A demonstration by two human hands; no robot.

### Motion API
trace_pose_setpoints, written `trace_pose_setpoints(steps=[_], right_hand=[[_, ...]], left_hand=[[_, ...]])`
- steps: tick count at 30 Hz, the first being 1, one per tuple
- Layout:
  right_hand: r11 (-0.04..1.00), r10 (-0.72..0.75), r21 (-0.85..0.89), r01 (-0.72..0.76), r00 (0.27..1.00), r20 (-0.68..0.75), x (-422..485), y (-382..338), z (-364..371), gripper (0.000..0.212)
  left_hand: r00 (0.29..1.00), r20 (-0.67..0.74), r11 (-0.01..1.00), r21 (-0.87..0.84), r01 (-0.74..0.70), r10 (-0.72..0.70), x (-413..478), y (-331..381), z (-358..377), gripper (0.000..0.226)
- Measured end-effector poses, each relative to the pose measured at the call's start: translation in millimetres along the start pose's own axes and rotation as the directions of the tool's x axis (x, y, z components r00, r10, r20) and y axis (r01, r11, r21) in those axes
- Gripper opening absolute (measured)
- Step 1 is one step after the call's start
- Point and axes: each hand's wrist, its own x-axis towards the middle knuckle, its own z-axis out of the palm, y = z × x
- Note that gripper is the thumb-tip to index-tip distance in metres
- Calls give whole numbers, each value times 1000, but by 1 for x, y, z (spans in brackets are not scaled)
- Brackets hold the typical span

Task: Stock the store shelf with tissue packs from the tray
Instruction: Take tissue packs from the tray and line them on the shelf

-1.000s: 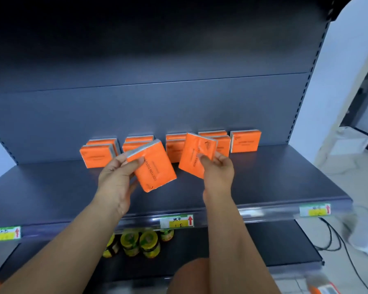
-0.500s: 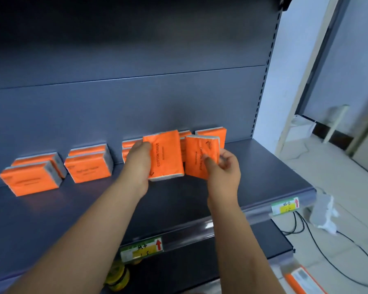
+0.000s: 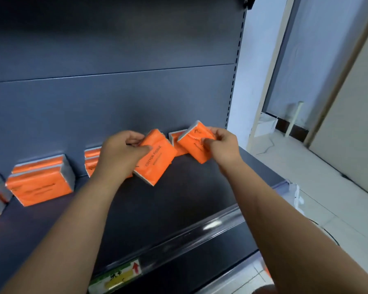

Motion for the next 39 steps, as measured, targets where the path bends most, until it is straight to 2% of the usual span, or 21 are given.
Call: trace_pose_setpoints(steps=[3, 7, 9, 12, 13, 16, 20, 22, 25, 28, 30, 33, 35, 37, 39], right_hand=[[997, -11, -75, 13, 1000, 25, 18, 9, -13, 37], [948, -66, -284, 142, 963, 260, 31, 22, -8, 52], [885, -144, -381, 266, 937, 319, 34, 22, -2, 49], [739, -361, -442, 508, 853, 377, 41, 28, 13, 50], [707, -390, -463, 535, 840, 376, 45, 33, 15, 51], [683, -391, -524, 508, 861, 325, 51, 43, 20, 53], [617, -475, -587, 524, 843, 253, 52, 50, 24, 45], [607, -502, -605, 515, 839, 210, 52, 51, 22, 44], [620, -467, -607, 497, 855, 224, 51, 51, 19, 45], [640, -412, -614, 462, 881, 233, 51, 49, 12, 56], [684, -401, -594, 423, 899, 177, 50, 48, 5, 57], [793, -319, -516, 324, 942, 102, 45, 49, 3, 46], [877, -221, -416, 240, 971, 96, 40, 46, 4, 41], [966, -79, -237, 108, 988, 129, 36, 43, 5, 34], [996, 23, -86, -10, 988, 153, 32, 42, 8, 28]], left_hand=[[994, 78, 997, 17, -80, 78, -1, 0, 23, 25], [976, 176, 976, 153, -157, 129, 5, -5, 54, 24], [965, 197, 946, 241, -218, 172, 6, -6, 66, 23], [946, 238, 893, 341, -294, 220, 0, -11, 78, 25], [940, 259, 886, 350, -305, 221, -2, -14, 81, 25], [927, 310, 887, 338, -315, 211, -3, -21, 84, 34], [895, 428, 833, 443, -330, 127, 2, -18, 74, 71], [887, 454, 826, 465, -318, 86, 6, -18, 71, 80], [898, 431, 854, 432, -289, 86, 6, -21, 72, 80], [936, 343, 918, 339, -205, 82, 4, -26, 79, 68], [953, 293, 959, 238, -152, 78, 5, -27, 83, 61], [965, 237, 976, 155, -152, 113, 8, -25, 87, 60], [970, 209, 977, 145, -159, 127, 9, -24, 91, 59], [970, 192, 972, 147, -182, 152, 9, -24, 96, 56], [970, 164, 962, 176, -207, 179, 8, -25, 102, 56]])
